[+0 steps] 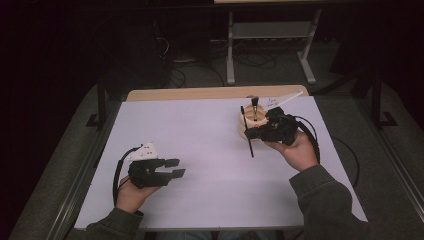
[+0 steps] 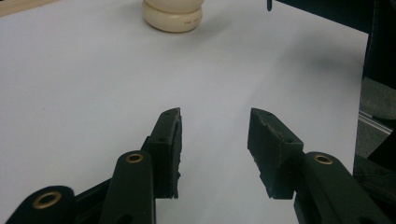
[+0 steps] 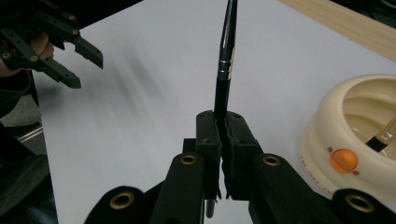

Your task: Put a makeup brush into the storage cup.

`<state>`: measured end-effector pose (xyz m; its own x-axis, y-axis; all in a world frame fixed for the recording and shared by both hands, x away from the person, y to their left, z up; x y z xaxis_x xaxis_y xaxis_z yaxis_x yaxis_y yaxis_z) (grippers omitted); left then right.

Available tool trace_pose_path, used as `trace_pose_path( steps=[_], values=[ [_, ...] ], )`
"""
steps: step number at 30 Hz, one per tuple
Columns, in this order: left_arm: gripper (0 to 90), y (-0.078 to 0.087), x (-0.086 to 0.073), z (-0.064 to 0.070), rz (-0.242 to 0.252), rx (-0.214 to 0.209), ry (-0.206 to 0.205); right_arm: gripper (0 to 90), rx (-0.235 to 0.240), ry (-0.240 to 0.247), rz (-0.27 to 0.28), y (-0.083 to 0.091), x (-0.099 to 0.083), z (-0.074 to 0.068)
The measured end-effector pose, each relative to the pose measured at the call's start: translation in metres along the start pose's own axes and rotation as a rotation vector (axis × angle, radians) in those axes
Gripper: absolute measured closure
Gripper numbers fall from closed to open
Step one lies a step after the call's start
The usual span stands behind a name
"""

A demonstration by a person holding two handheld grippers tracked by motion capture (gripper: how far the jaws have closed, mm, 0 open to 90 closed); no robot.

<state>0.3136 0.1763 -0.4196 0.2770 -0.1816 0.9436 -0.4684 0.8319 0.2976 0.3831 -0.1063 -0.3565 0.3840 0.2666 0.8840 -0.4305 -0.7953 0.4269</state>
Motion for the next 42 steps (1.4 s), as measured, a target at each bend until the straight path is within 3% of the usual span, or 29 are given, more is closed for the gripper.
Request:
trace_pose_path(
  steps=[20,28,42],
  values=[
    [53.2,0.004,0.001,-0.004,0.013,0.013,0.027,85.0,-0.046,-0.008,0.051,-0.001,0.039,0.024],
    [53.2,0.007,0.004,-0.004,0.024,0.012,0.027,85.1,-0.092,-0.042,0.070,-0.004,0.056,0.039],
    [53.1,0.009,0.005,-0.006,0.031,0.022,0.034,85.0,-0.202,-0.062,0.081,-0.003,0.081,0.074]
  ],
)
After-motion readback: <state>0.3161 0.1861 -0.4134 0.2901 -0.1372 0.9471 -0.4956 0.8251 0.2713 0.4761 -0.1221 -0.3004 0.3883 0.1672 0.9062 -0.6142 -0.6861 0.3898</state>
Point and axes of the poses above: each handheld gripper's, and its own axes: y roughly backward along the jaws, x roughly out of its top, z roughly to its right, the point moved 7 cm from there along -y, roughly forward along the jaws, and after that the axes turned 15 degrees about z, right-handed, at the moved point
